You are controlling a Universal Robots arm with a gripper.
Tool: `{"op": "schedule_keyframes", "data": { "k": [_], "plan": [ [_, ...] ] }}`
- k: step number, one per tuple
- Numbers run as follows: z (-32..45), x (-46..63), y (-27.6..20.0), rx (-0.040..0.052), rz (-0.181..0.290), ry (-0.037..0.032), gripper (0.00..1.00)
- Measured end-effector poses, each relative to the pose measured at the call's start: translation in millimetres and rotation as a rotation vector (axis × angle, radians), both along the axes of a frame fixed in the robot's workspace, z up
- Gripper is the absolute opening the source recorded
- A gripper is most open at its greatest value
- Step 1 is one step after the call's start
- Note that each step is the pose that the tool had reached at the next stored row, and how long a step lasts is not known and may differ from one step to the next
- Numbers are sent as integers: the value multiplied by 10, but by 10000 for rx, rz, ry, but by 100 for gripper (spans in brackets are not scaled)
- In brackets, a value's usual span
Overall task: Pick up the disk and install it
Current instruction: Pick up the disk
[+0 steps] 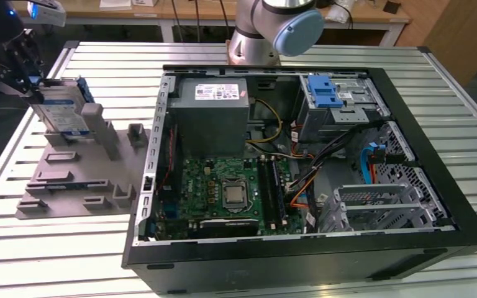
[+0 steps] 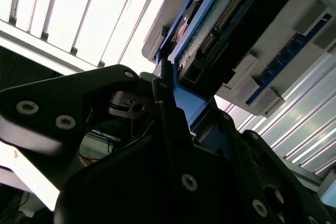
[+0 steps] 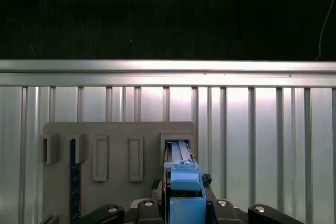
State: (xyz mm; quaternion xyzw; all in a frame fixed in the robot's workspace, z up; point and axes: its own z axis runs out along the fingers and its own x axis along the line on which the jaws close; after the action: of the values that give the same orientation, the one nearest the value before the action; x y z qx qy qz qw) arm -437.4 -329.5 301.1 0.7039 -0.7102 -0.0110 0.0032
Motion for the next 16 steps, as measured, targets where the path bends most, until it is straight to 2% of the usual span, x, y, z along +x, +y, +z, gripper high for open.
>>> {"op": "schedule_keyframes", "data": {
  "k": [16],
  "plan": [
    [33, 0, 0, -1, 0, 1, 36]
  ]
}}
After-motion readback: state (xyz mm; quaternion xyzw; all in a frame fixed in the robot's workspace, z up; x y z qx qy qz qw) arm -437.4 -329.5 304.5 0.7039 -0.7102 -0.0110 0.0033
